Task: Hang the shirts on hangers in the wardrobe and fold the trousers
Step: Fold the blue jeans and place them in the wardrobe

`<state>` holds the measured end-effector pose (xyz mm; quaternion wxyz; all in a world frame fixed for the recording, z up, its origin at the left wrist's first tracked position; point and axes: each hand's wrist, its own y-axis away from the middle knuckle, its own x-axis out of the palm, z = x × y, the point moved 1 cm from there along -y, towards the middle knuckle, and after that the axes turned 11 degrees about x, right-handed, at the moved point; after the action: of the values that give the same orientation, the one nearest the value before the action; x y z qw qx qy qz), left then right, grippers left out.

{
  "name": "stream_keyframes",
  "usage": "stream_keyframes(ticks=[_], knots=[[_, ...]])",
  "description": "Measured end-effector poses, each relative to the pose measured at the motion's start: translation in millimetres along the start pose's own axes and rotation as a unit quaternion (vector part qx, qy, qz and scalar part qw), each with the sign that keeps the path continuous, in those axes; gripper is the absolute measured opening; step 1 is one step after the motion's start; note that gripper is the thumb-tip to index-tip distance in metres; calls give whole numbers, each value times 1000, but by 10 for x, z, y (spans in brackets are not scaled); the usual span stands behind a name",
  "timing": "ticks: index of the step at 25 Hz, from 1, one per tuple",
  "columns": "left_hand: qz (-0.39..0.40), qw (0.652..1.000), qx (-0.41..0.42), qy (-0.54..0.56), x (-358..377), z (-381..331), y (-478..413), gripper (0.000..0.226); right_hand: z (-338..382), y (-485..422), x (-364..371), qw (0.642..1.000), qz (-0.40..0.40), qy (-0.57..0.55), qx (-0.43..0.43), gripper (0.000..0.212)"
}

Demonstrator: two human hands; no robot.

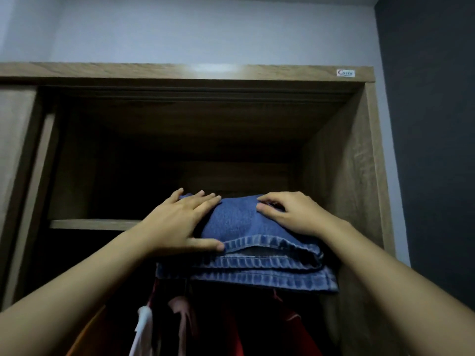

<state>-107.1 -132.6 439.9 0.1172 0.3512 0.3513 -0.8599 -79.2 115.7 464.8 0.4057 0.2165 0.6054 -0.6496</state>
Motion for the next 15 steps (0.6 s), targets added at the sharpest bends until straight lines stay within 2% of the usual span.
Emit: stream_keyframes(ticks=[3,5,7,9,12,15], knots=[[-4,999,7,-34,51,-26,59,120,-11,92,-14,995,56,75,-24,90],[-36,992,8,-122,138,-44,83,120,-7,194,33,985,60,155,-39,115],[-64,982,0,-178,244,-57,69,119,-26,268,110,971,44,230,-42,131],[-96,975,10,-199,294,-50,23,108,-37,289,178,955,-10,292,-50,133],[-135,970,55,-194,176,-22,-11,75,-17,285,162,937,-89,329,-83,120],[-91,977,69,-183,-136,-2,-57,60,18,325,-14,931,-95,337,-100,107]])
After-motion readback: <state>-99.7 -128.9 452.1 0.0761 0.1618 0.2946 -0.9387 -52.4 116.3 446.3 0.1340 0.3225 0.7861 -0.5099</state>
